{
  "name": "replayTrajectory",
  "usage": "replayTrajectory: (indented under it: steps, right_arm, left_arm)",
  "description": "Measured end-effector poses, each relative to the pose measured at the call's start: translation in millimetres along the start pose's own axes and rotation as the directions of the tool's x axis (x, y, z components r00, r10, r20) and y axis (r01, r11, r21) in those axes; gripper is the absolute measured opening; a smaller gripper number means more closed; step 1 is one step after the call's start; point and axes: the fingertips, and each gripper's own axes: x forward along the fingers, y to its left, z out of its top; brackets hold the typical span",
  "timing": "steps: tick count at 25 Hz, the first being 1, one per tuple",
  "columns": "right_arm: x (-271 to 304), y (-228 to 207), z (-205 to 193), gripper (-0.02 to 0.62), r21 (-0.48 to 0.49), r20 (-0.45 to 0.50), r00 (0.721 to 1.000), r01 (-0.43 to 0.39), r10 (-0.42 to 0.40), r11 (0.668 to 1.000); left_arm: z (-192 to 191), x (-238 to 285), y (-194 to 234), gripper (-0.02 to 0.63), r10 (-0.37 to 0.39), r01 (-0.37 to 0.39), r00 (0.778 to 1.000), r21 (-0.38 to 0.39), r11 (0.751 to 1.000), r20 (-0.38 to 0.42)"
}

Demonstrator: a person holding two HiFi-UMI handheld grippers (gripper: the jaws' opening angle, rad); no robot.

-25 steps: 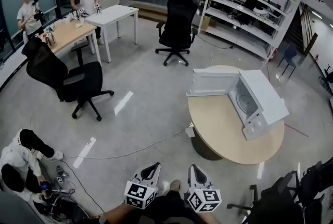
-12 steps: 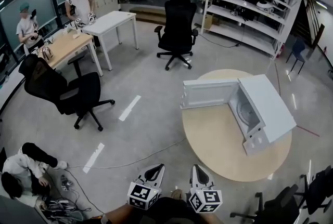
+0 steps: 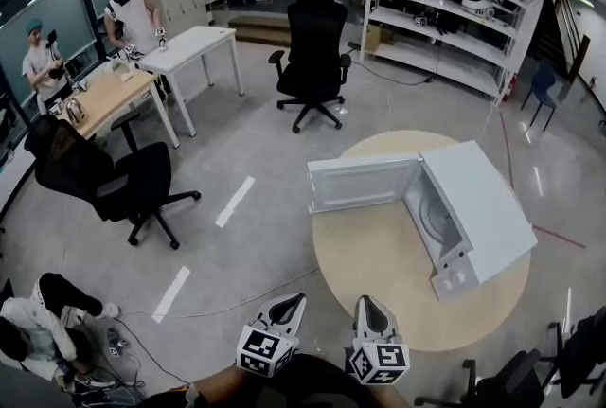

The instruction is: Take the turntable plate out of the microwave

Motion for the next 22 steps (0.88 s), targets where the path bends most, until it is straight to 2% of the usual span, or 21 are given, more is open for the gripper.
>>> replayTrajectory:
  steps: [5, 11, 16, 22]
  right_arm:
    - [21.6, -24.5, 5.4, 0.017, 0.025, 0.003, 0.999, 0.033, -0.033, 0.999]
    - [52.8, -51.5, 11.6, 0.017, 0.037, -0.015, 0.993, 0.118, -0.117, 0.992]
    - [83.6, -70.0, 23.9, 0.017, 0.055, -0.024, 0.974, 0.224, -0.223, 0.973]
    - [118.0, -69.8, 35.2, 0.017, 0.066, -0.027, 0.947, 0.320, -0.319, 0.945]
  left_arm:
    - [9.8, 32.1, 4.7, 0.046, -0.018, 0.019, 1.000, 0.022, 1.000, -0.010]
    - [16.8, 87.7, 14.2, 0.046, -0.126, 0.128, 0.991, 0.032, 0.991, -0.054]
    - [39.7, 137.7, 29.9, 0.046, -0.242, 0.245, 0.968, 0.048, 0.968, -0.066]
    - [49.9, 171.5, 52.8, 0.046, -0.361, 0.366, 0.928, 0.039, 0.930, -0.093]
